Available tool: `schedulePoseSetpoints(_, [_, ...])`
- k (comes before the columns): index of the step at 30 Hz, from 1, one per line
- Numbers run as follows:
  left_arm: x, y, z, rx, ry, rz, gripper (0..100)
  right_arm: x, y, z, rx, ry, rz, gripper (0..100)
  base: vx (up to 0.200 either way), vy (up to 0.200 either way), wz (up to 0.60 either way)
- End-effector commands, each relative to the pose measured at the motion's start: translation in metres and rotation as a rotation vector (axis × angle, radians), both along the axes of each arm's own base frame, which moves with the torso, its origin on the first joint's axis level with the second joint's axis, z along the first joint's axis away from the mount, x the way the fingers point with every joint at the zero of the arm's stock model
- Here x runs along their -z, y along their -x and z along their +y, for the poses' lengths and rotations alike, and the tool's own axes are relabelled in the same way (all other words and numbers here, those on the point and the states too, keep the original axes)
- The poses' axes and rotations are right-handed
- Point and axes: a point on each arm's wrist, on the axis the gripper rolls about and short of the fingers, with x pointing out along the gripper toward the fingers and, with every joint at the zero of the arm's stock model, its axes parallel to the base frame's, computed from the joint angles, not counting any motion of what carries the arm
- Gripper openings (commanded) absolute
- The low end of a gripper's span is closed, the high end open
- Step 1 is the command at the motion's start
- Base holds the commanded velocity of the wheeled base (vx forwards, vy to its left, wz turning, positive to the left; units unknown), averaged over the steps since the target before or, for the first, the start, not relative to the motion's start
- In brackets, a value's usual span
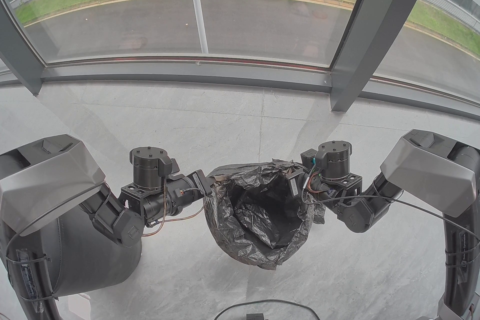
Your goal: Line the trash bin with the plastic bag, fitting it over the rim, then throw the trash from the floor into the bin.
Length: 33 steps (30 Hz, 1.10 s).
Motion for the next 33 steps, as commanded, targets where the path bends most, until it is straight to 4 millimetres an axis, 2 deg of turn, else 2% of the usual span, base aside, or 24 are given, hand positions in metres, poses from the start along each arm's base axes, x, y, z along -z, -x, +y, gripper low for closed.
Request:
schedulePoseSetpoints(1, [0.007,-0.008,0.001,-0.007,-0.001,0.004,0,0.009,-0.006,0.000,0.007,0.001,0.006,0,0.000,0.000,0.00])
schedulePoseSetpoints(14, [0.022,-0.017,-0.001,-0.015,-0.010,0.026,0,0.006,-0.008,0.001,0.006,-0.025,-0.034,0,0.000,0.000,0.00])
schedulePoseSetpoints(28, [0.022,-0.016,-0.002,-0.019,-0.036,0.057,0,0.004,-0.008,0.001,0.007,-0.026,-0.038,0,0.000,0.000,0.00])
schedulePoseSetpoints(29, [0.022,-0.017,-0.002,-0.017,-0.046,0.057,100,0.005,-0.008,0.001,0.007,-0.026,-0.036,0,0.000,0.000,0.00])
schedulePoseSetpoints(32, [0.023,-0.016,-0.003,-0.017,-0.069,0.060,100,0.005,-0.008,0.001,0.007,-0.026,-0.036,0,0.000,0.000,0.00])
schedulePoseSetpoints(33, [0.023,-0.016,-0.003,-0.021,-0.071,0.059,100,0.005,-0.008,0.001,0.007,-0.026,-0.036,100,0.000,0.000,0.00])
